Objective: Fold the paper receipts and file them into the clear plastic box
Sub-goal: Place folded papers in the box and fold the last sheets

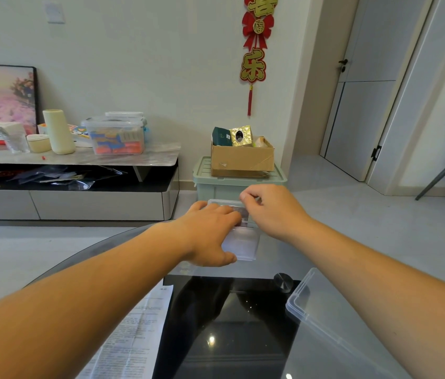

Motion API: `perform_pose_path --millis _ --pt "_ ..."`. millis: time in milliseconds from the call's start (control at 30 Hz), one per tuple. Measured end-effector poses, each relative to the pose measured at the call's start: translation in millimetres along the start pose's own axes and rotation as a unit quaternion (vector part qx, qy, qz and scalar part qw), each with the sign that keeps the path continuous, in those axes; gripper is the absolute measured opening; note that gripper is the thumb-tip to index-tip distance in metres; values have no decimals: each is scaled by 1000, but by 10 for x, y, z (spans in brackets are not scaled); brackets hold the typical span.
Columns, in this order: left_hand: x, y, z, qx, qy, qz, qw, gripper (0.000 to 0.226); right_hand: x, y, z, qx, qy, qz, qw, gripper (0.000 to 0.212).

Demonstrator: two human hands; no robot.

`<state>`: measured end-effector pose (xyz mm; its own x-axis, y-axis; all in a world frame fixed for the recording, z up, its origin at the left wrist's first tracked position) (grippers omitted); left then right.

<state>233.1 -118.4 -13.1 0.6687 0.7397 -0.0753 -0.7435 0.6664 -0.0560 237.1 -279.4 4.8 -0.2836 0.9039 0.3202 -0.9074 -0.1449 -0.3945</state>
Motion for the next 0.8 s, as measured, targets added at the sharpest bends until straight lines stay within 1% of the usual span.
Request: perform_pose_path --millis 133,300,433,567,633,700,800 --pt "9 15 -28 -45 -28 -13 999 71 -68 138 53 -11 -40 17 999 33" --pt "-6 36 -29 -52 -35 -1 998 87 -76 233 6 62 -27 41 997 50" --pt "-19 29 -31 -29 -14 13 999 94 -57 249 -6 95 -20 58 994 44" --pt "-20 14 -30 -9 -3 23 1000 94 -68 230 -33 125 18 60 990 37" --pt "-24 16 -25 -6 -6 23 1000 89 -59 230 -28 132 16 57 989 42" --pt "-23 31 -11 -10 -16 17 1000 84 -56 245 4 117 -6 42 992 46" --pt "-28 98 81 -44 -32 5 998 86 -63 285 85 43 -72 16 996 44"
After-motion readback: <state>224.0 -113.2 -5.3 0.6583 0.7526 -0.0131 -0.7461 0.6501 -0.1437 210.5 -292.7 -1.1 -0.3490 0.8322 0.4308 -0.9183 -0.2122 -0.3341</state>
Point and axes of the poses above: each hand's wrist, its own y-axis away from the middle knuckle, its own z-axis out of the back of the hand, x = y × z, the point moved 2 cm from there along -y, towards the middle knuckle, and after that the axes turned 10 degrees about y, right-handed, at the moved point
